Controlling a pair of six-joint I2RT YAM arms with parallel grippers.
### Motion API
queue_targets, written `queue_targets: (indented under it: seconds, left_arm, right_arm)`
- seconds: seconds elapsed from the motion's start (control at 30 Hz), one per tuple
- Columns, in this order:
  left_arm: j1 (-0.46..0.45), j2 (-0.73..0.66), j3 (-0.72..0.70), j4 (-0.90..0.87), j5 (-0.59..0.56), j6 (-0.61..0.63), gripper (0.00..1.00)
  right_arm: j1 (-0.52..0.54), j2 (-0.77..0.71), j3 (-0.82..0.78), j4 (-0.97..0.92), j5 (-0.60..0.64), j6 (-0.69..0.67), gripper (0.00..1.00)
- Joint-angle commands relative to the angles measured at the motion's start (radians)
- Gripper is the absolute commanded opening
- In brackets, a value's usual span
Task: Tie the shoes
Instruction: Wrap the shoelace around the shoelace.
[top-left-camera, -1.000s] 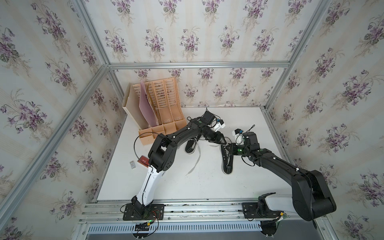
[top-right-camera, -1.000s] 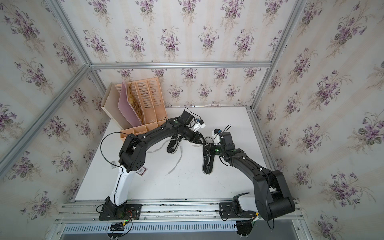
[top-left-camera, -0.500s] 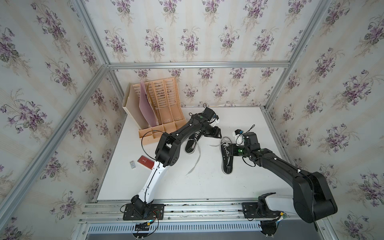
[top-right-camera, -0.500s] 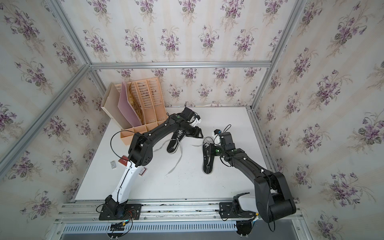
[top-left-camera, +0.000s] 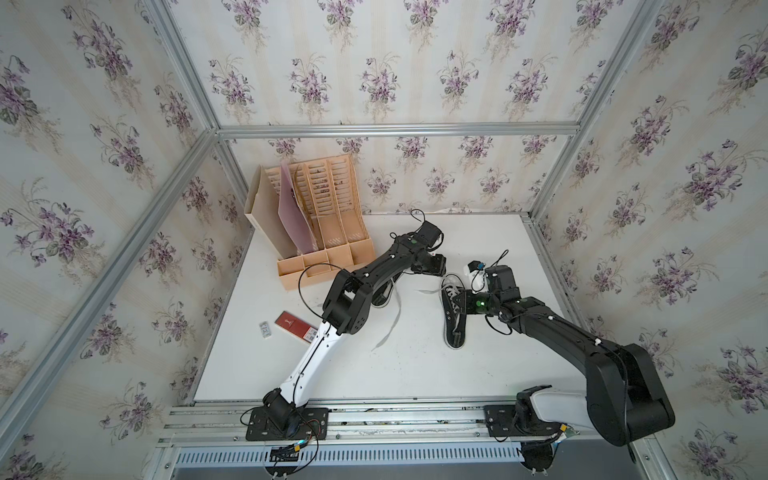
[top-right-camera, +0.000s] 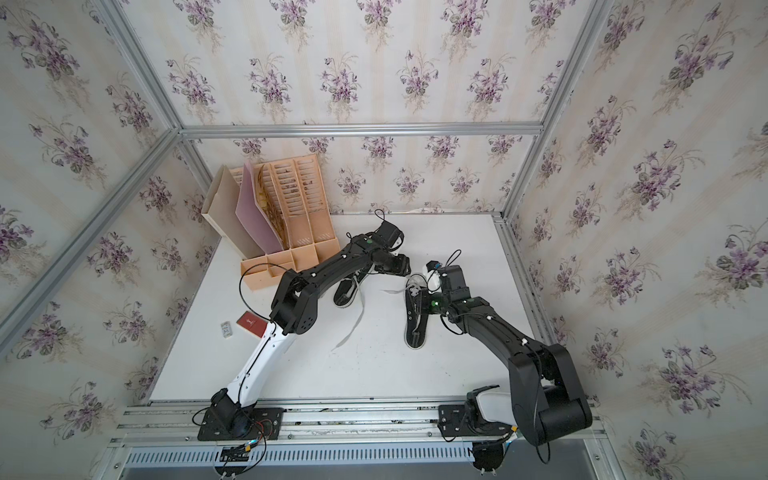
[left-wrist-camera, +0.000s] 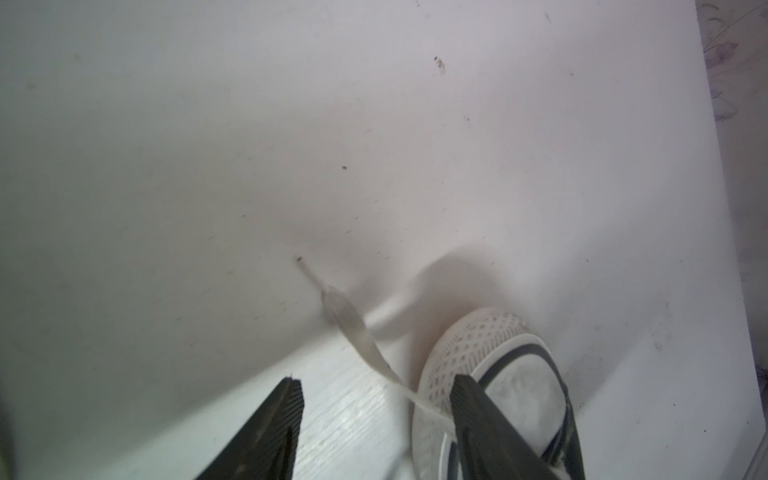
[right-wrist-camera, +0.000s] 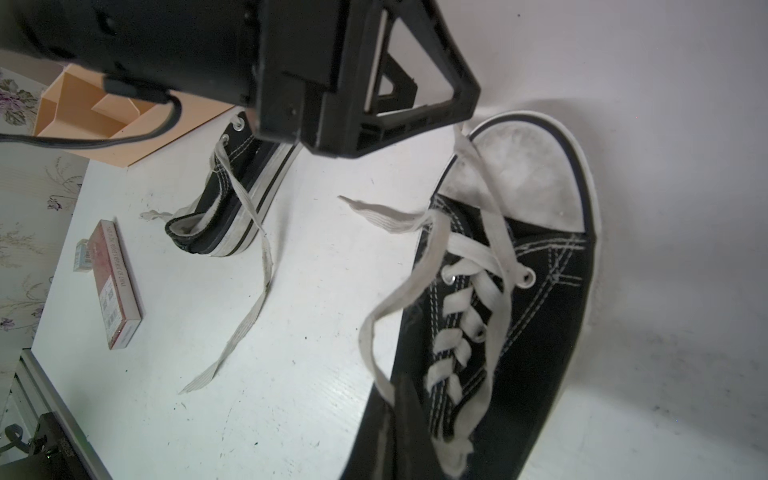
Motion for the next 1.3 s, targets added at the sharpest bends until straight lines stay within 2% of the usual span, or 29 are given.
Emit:
queue_targets:
  seconds: [0.0, 0.3, 0.33, 0.5, 0.83, 1.0, 1.27]
  left_arm:
    - [-0.012, 0.022, 0.013, 0.019, -0.062, -0.048, 0.61]
    - [-0.036, 0.053, 0.017, -0.072, -0.136, -0.068, 0.56]
    - [-0.038, 0.056, 0.015, -0.084, -0.143, -0.069, 0.52]
    - [-0.039, 0.037, -0.030, -0.098, -0.179, -0.072, 0.44]
    - [-0.039, 0.005, -0.102, -0.078, -0.149, -0.075, 0.38]
    - [-0.037, 0.015, -0.085, -0.057, -0.093, -0.065, 0.28]
    - [-0.037, -0.004, -0.085, -0.001, -0.043, -0.031, 0.02]
  right_arm:
    - [0.001, -0.001, 0.002, -0.018, -0.011, -0.027, 0.00]
    - [0.002, 0.016, 0.006, -0.016, -0.013, -0.056, 0.00]
    - [0.001, 0.019, 0.007, -0.016, -0.011, -0.059, 0.00]
    - [0.001, 0.032, 0.019, -0.016, -0.011, -0.075, 0.00]
    - [-0.001, 0.047, 0.038, -0.010, -0.009, -0.090, 0.00]
    - [-0.001, 0.044, 0.041, -0.007, -0.011, -0.080, 0.00]
    - [-0.002, 0.038, 0.047, -0.006, -0.013, -0.052, 0.00]
